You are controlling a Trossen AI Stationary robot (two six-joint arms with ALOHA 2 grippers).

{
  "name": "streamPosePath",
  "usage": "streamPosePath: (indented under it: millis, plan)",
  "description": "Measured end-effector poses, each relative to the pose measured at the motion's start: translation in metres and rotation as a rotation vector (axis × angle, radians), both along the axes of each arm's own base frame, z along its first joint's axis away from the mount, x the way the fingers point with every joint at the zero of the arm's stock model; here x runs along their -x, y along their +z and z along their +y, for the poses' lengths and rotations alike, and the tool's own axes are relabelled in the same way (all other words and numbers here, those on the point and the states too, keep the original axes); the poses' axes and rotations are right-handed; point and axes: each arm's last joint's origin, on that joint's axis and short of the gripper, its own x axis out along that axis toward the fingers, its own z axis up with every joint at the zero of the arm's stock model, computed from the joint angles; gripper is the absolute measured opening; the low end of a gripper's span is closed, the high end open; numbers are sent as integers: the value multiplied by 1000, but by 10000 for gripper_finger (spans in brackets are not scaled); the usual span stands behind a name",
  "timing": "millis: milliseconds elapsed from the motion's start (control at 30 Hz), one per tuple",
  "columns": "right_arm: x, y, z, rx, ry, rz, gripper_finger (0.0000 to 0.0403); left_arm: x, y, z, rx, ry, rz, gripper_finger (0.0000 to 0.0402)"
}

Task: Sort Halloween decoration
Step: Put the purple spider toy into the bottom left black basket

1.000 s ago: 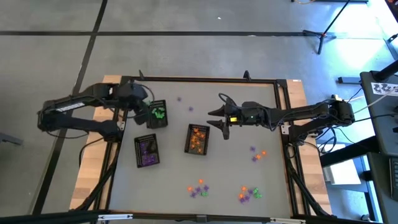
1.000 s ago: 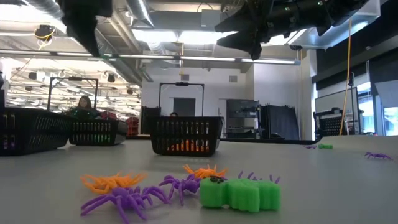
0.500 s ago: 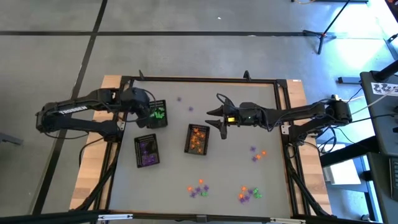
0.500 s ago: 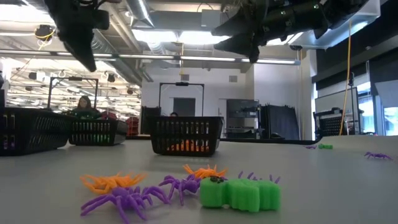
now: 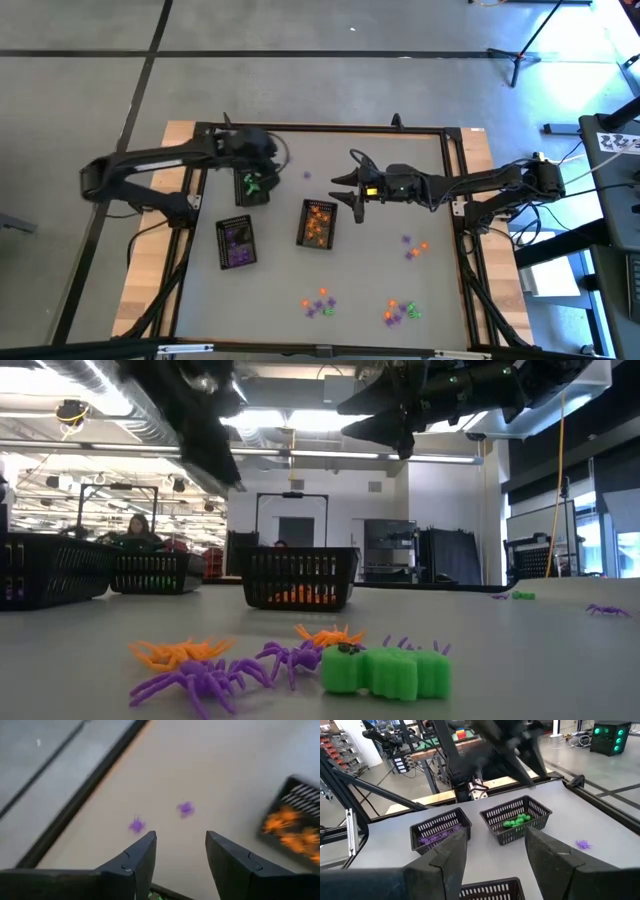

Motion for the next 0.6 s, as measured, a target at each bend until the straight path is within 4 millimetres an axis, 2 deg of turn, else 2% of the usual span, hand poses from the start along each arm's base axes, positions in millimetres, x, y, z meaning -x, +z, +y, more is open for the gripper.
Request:
streamPosePath:
  millis: [167, 333, 433, 600]
  plan:
    - [0, 0, 0, 0, 0, 0, 198, -26, -47, 34, 0, 56, 147, 162]
    - [0, 0, 0, 2, 1, 1, 198, -44, -87, 61, 35, 91, 160, 161]
    - [0, 0, 0, 3, 1, 1, 198, -51, -103, 74, 64, 148, 168, 161]
    - [0, 0, 0, 7, 2, 1, 198, -64, -115, 88, 115, 220, 169, 161]
